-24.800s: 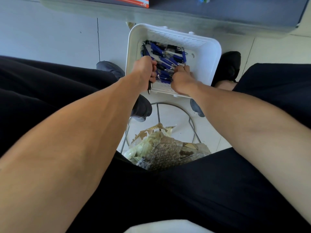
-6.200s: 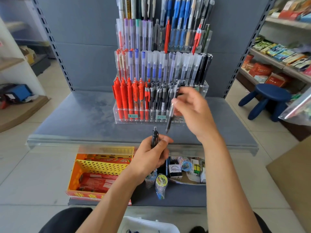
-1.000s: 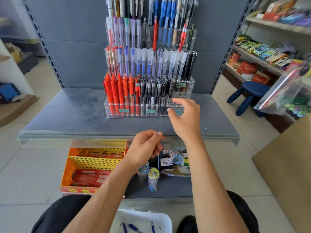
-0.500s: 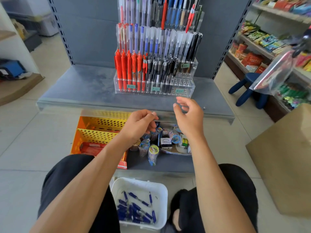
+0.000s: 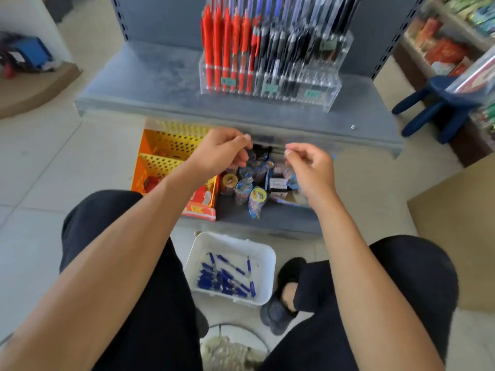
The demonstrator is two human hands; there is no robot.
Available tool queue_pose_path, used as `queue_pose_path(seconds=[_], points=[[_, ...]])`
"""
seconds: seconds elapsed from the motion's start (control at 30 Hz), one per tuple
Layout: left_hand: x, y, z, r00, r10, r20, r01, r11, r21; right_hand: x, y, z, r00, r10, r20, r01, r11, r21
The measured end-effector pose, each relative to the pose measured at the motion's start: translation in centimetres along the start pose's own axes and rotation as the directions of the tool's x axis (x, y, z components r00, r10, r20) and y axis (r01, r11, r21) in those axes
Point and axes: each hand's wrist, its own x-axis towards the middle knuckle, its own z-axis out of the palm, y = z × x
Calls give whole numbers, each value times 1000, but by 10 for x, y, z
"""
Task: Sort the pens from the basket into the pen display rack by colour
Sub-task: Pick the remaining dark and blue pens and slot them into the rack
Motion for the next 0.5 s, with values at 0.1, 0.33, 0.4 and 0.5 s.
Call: queue_pose_path(seconds=[0.1,0.33,0.4,0.5], points=[[4,-11,2,999,-40,1,40,999,8,-4,16,13,993,51,108,-50,999,-4],[18,-71,21,970,-232,65,225,969,103,-17,65,42,911,264,318,-257,964,-64],[20,-92,23,948,-302,95,290,949,127,-21,80,46,889,310,336,-308,949,-59],[18,-120,27,910,-398,113,384,915,124,-29,110,58,824,407,395,-395,911,-116]])
